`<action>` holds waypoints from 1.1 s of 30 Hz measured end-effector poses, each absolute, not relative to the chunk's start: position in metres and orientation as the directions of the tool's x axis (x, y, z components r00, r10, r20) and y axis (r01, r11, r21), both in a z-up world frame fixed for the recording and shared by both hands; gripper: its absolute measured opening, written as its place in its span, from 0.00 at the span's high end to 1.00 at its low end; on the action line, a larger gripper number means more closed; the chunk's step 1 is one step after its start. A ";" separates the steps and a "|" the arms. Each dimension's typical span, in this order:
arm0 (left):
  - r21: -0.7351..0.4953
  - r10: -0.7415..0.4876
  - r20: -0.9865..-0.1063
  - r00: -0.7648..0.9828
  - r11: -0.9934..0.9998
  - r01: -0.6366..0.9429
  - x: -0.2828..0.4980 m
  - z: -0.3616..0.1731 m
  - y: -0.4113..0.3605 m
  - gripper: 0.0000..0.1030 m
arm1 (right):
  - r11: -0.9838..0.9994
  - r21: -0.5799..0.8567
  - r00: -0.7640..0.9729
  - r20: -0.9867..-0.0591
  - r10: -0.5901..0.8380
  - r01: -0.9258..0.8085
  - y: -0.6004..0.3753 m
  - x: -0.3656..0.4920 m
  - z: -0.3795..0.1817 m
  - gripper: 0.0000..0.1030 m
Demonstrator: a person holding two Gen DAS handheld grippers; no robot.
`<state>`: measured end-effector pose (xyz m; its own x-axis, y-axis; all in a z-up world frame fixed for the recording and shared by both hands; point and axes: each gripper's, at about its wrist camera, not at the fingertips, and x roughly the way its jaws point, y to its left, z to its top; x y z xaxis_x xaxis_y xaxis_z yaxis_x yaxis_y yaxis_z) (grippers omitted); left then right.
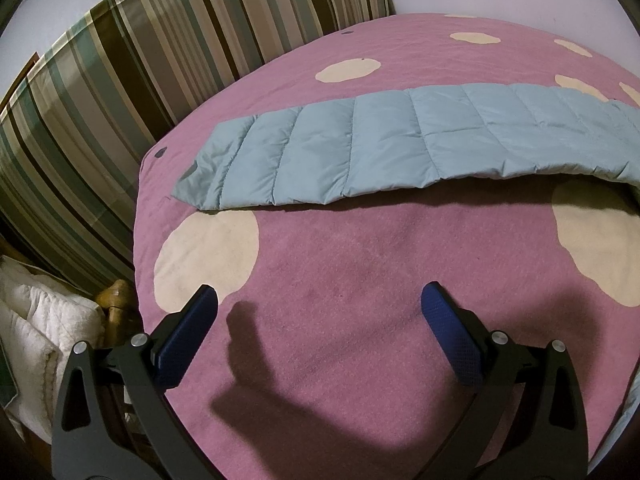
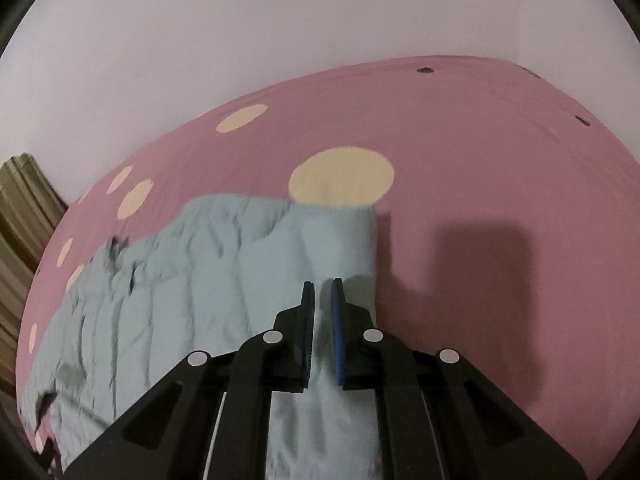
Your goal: Fold large clothes
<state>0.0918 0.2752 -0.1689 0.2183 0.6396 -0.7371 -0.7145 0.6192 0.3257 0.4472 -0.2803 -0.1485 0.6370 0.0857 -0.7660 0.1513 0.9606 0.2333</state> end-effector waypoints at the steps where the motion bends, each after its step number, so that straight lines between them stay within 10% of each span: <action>1: 0.326 0.640 -0.737 0.219 0.619 -0.715 0.092 -0.169 0.274 0.02 | 0.962 0.223 0.632 -0.771 0.076 0.156 -0.280 0.454 -0.152 0.92; 11: 0.333 0.644 -0.733 0.216 0.618 -0.712 0.092 -0.169 0.275 0.02 | 0.965 0.200 0.558 -0.827 0.072 0.172 -0.286 0.476 -0.176 0.90; 17: 0.325 0.639 -0.737 0.221 0.620 -0.714 0.091 -0.168 0.276 0.02 | 0.950 0.152 0.594 -0.803 -0.043 0.273 -0.313 0.417 -0.150 0.59; 33: 0.316 0.634 -0.740 0.224 0.622 -0.716 0.093 -0.170 0.275 0.02 | 0.909 -0.095 0.502 -0.807 -0.309 0.407 -0.344 0.334 -0.197 0.37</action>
